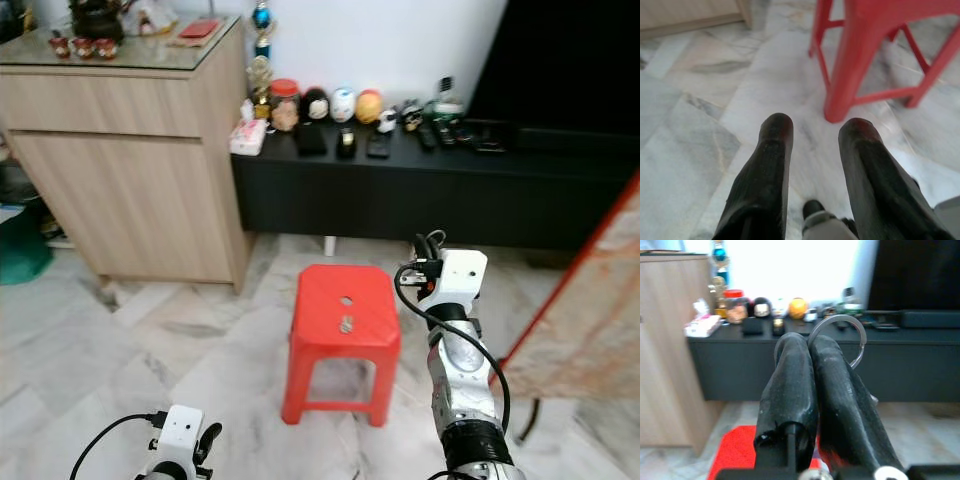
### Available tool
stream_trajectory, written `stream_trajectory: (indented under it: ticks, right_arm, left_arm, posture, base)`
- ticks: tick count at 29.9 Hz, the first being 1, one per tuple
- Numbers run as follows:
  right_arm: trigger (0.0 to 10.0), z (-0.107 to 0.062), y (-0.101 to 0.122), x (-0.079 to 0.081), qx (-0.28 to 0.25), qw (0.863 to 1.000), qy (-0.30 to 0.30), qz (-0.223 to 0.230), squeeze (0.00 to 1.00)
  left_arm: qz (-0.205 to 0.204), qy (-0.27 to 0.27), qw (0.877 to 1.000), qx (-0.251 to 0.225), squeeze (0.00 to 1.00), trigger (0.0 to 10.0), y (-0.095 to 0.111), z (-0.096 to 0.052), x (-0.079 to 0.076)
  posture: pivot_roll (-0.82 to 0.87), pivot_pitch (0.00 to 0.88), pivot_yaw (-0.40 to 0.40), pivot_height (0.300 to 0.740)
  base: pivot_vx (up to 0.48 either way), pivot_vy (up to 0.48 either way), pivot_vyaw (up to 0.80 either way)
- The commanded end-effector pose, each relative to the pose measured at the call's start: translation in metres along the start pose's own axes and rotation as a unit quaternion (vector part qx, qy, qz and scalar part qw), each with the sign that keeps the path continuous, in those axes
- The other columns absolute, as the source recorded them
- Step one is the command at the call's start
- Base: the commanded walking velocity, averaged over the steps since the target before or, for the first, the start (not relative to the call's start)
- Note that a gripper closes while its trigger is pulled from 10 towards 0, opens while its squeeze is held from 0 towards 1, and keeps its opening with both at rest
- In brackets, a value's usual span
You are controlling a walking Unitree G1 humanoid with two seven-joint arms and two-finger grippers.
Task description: Hang keys on a hook
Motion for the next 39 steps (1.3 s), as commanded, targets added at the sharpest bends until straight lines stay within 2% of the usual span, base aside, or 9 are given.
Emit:
stream_trajectory:
  ticks: [1,14,22,28,35,39]
  right_arm:
    - [10.0,0.006,0.007,-0.006,-0.009,1.0,-0.011,0.003,0.0]
    - [10.0,0.005,0.006,-0.016,-0.007,1.0,-0.016,0.0,0.0]
    - [10.0,0.005,0.006,-0.026,-0.004,1.0,-0.011,-0.013,0.0]
    - [10.0,0.004,0.006,-0.028,-0.003,1.0,-0.009,-0.018,0.0]
    - [10.0,0.004,0.004,-0.023,-0.003,1.0,-0.018,-0.007,0.0]
    - [10.0,0.006,0.003,-0.013,-0.004,1.0,-0.025,0.01,0.0]
  left_arm:
    - [-0.017,0.018,1.0,0.004,0.0,10.0,0.001,0.001,0.005]
    - [-0.027,0.032,0.999,0.008,0.0,10.0,-0.003,0.0,-0.001]
    - [-0.029,0.024,0.999,0.016,0.0,10.0,-0.012,-0.003,-0.015]
    - [-0.025,0.017,0.999,0.02,0.0,10.0,-0.015,-0.004,-0.018]
    - [-0.004,0.009,0.999,0.032,0.0,10.0,-0.021,-0.01,-0.008]
    - [0.009,0.01,0.999,0.033,0.0,10.0,-0.023,-0.013,0.004]
  posture:
    - [-0.03,0.0,-0.1,0.74]
    - [-0.04,0.0,-0.112,0.74]
    - [-0.05,0.0,-0.129,0.74]
    - [-0.05,0.0,-0.124,0.74]
    - [0.0,0.0,-0.09,0.74]
    - [0.02,0.0,-0.073,0.74]
  base:
    - [0.0,0.0,0.0]
    - [0.0,0.0,0.0]
    - [0.0,-0.284,0.0]
    - [0.0,-0.294,0.0]
    - [0.0,-0.335,0.0]
    - [0.0,-0.368,0.0]
Point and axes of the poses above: a point about 5 cm out from each wrist's last joint towards the gripper, its own z axis pointing out of the wrist towards the gripper, its own y axis along the axis of the wrist's last joint, x = y × z, the point moved 1 cm from there along z, pointing out of the wrist towards the gripper, and after that the axes turned 14 degrees about -z, right-handed, at the moved point
